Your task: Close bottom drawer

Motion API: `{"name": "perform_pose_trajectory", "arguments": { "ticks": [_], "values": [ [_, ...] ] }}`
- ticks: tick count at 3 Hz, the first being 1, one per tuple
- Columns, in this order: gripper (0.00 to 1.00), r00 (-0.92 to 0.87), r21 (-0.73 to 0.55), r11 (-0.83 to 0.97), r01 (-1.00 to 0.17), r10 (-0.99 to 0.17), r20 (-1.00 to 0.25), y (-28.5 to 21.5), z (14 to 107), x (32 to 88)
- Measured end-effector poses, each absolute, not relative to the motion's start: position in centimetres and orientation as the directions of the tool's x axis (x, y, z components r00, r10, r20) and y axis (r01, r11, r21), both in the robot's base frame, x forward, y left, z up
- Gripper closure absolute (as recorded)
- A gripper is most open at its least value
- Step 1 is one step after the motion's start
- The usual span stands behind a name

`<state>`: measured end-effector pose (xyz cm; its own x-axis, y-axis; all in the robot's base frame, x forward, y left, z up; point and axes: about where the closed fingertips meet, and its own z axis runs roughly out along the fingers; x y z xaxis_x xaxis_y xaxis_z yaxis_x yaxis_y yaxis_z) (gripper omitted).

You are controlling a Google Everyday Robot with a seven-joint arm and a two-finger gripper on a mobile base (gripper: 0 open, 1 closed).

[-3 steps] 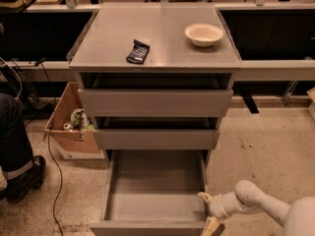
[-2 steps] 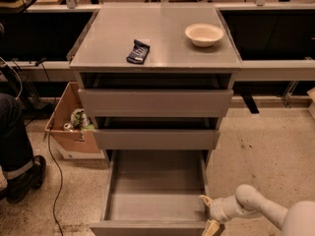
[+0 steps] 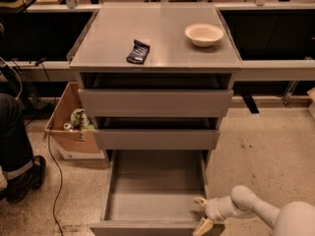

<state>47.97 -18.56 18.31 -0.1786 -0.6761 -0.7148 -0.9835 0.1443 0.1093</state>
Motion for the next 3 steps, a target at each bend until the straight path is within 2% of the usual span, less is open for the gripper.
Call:
{"name": "perform_pose_trajectory", "arguments": {
  "ticks": [3],
  "values": [
    [0.87, -0.133, 0.069, 0.122, -0.990, -0.663, -0.736, -15.95, 18.82, 49.81]
  ]
}}
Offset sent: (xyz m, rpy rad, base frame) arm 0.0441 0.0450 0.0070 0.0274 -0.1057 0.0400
